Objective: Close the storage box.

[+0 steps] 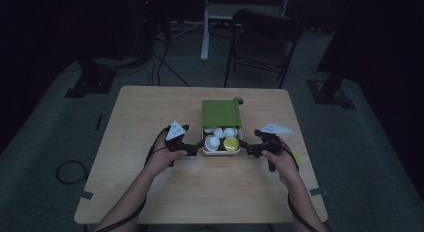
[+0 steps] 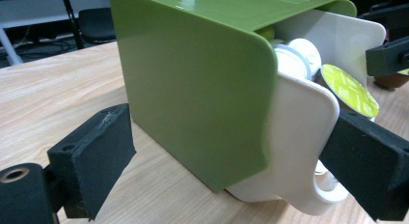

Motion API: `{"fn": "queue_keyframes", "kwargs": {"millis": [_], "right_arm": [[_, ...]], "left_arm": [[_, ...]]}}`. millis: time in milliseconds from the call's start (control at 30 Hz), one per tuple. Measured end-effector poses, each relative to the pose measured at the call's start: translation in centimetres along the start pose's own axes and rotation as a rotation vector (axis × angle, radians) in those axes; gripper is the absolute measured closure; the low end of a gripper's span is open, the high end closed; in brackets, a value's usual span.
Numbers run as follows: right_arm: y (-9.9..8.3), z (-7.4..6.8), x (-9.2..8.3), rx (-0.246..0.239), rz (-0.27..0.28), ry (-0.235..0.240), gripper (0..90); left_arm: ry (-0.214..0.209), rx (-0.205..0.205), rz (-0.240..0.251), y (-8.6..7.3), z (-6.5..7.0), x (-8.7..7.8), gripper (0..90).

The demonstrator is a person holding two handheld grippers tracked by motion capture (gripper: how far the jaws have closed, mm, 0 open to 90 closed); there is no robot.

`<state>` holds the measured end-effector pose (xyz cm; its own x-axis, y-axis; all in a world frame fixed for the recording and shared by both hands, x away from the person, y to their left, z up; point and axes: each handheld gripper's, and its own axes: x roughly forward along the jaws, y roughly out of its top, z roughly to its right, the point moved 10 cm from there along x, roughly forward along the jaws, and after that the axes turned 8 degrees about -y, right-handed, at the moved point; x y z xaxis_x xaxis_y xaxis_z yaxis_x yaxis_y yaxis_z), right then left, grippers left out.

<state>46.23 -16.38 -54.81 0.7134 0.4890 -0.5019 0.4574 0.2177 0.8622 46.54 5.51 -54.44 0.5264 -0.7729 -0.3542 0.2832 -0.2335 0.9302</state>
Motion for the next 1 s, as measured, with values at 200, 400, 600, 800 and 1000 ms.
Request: {"fn": "queue_keyframes", "kwargs": {"millis": [200,400,600,800,1000], "right_arm": [[0.2,0.2,0.4,0.009,0.005,-0.011,11.8],[0.4,0.4,0.8,0.023,0.003,-0.022,11.8],[0.5,0.6,1.2,0.033,-0.001,-0.033,11.8],[0.6,0.8,1.6,0.035,0.002,-0.046,11.6],[0.8,1.0,1.8,0.035,0.001,-0.063,11.6]], "left_arm": [[0.011,0.004,-0.001,0.2,-0.4,0.2,7.2],[0.018,-0.002,-0.001,0.3,-0.9,0.5,7.1],[0.027,-0.006,0.002,0.4,-1.2,0.7,7.1],[0.037,0.006,-0.004,0.6,-1.5,0.9,7.1],[0.042,-0.003,-0.008,0.7,-1.8,1.0,7.1]]}}
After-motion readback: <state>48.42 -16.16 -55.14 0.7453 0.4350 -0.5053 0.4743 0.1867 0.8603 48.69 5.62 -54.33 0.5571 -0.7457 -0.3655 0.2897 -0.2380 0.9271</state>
